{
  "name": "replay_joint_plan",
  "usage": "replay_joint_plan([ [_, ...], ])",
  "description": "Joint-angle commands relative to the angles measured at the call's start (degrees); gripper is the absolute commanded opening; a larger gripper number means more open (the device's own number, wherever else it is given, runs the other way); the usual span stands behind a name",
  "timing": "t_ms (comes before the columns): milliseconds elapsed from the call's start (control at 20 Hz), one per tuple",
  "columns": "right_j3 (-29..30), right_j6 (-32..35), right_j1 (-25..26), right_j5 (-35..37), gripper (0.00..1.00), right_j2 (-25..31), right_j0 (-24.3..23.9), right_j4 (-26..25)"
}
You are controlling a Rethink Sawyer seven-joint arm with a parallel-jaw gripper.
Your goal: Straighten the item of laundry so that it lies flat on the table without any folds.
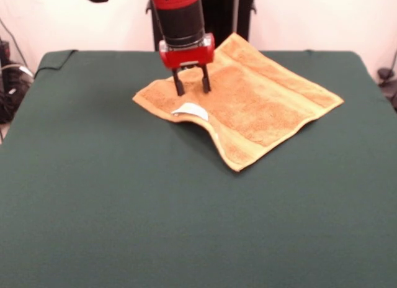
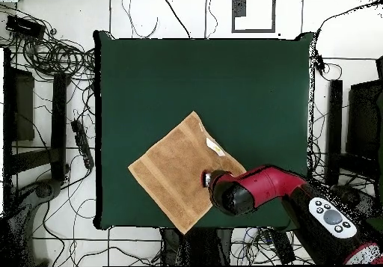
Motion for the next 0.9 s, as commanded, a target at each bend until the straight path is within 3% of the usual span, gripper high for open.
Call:
replay_joint_plan([
  [50,-8.07,-7.43,1.22,-1.6,1.0,3.28,1.34,-2.87],
  [900,-8.76,-15.11,-3.15,4.77,1.0,6.83,0.01,-0.32],
])
